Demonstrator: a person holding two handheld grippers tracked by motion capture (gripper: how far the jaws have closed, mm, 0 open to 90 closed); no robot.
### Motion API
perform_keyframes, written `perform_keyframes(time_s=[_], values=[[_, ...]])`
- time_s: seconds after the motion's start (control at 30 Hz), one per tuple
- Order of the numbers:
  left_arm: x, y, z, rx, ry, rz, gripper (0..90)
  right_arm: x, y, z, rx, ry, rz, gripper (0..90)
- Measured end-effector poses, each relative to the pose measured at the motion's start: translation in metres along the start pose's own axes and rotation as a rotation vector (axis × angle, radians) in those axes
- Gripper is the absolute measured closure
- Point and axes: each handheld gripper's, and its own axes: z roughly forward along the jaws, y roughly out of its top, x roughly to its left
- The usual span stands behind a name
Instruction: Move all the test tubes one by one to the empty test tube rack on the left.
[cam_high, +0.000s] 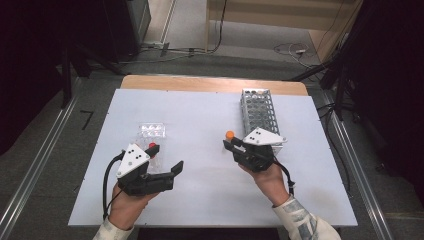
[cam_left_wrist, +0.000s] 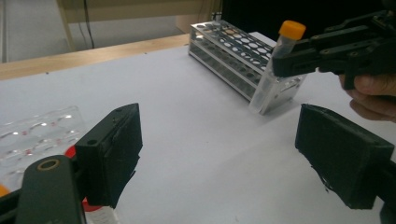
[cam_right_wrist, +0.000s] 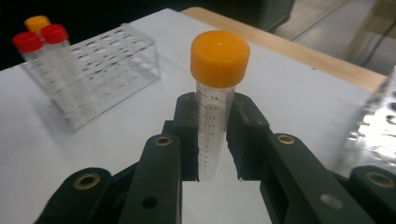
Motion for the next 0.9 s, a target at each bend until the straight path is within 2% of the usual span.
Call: perform_keyframes(time_s=[0.17, 0.27, 0.37, 0.5, 0.67, 0.77, 0.9], values=[[-0.007, -0.003, 0.007, 0.013, -0.025, 0.015, 17.2, 0.018, -0.006, 0.012, 0.038, 0.052, -0.027, 72.2], [-0.013, -0.005, 0.013, 0.025, -0.037, 0.030, 20.9, 0.032, -0.010, 0.018, 0.049, 0.084, -0.065, 72.2], [-0.018, -0.006, 0.017, 0.028, -0.056, 0.047, 25.5, 0.046, -0.012, 0.021, 0.059, 0.122, -0.093, 72.2], [-0.021, -0.008, 0.023, 0.021, -0.067, 0.064, 36.3, 0.062, -0.012, 0.025, 0.062, 0.159, -0.122, 72.2], [-0.021, -0.010, 0.029, 0.026, -0.086, 0.067, 45.8, 0.070, -0.013, 0.027, 0.067, 0.180, -0.131, 72.2], [-0.022, -0.011, 0.031, 0.027, -0.079, 0.087, 53.5, 0.073, -0.013, 0.029, 0.072, 0.189, -0.136, 72.2], [-0.024, -0.012, 0.032, 0.032, -0.091, 0.101, 60.4, 0.076, -0.013, 0.031, 0.077, 0.201, -0.138, 72.2]])
